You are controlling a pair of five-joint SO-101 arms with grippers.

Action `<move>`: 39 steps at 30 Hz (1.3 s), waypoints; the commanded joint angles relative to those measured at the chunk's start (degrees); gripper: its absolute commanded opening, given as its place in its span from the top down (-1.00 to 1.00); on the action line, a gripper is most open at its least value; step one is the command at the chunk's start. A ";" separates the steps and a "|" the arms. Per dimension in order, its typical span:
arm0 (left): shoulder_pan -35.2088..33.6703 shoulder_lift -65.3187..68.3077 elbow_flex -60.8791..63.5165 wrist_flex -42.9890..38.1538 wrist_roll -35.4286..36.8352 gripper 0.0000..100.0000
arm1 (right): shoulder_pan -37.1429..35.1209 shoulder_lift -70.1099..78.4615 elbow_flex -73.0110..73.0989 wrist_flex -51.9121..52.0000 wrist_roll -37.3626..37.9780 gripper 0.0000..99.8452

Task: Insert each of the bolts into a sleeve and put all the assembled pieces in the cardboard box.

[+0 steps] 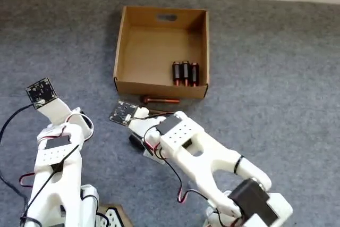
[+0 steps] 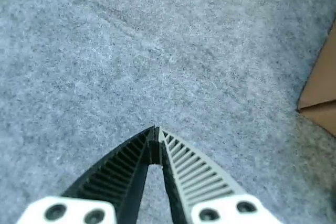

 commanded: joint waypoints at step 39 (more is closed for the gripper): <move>-0.31 -0.13 -1.89 -0.97 0.44 0.98 | 28.53 -13.93 11.38 10.68 -23.12 0.95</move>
